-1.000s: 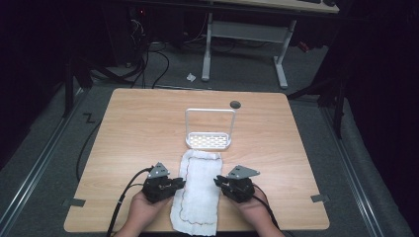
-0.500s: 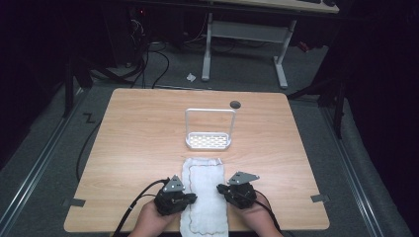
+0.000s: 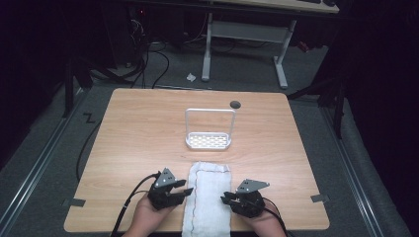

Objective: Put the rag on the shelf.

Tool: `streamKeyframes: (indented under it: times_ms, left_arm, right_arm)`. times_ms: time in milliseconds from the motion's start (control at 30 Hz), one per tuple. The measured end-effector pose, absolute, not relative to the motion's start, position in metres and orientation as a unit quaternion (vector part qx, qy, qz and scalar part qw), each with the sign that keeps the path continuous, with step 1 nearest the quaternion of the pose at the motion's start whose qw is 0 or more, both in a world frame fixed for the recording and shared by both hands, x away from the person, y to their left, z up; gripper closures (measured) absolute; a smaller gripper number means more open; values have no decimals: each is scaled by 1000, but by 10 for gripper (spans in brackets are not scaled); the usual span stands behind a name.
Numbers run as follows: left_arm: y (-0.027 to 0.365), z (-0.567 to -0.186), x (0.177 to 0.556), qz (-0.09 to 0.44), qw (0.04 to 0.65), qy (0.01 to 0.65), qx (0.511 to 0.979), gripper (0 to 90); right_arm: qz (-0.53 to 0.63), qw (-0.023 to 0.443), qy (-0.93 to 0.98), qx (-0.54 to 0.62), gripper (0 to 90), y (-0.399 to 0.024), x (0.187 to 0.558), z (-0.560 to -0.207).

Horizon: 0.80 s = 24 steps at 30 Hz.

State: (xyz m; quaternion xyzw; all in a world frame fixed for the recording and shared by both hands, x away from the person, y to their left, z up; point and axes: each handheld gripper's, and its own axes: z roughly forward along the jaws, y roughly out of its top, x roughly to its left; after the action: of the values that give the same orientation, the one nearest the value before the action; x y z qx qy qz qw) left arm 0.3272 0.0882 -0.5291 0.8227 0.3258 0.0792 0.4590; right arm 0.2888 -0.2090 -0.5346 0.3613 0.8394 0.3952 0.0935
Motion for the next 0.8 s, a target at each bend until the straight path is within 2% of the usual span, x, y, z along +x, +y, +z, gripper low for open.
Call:
streamKeyframes:
  times_ms: [100,367,433,733,800]
  left_arm:
    - [84,-526,350,109,449,339,819,503]
    - [59,-529,385,106,428,355,825,489]
    - [50,-531,395,101,421,356,828,532]
    - [39,-537,406,104,421,363,825,591]
    - [38,-538,405,105,425,361,823,643]
  right_arm:
    - [396,90,840,360,748,-210,289,-535]
    - [397,86,842,354,740,-211,291,-535]
    - [398,83,842,354,738,-211,291,-535]
    - [400,77,842,355,741,-212,293,-535]
    - [399,76,842,355,740,-212,293,-535]
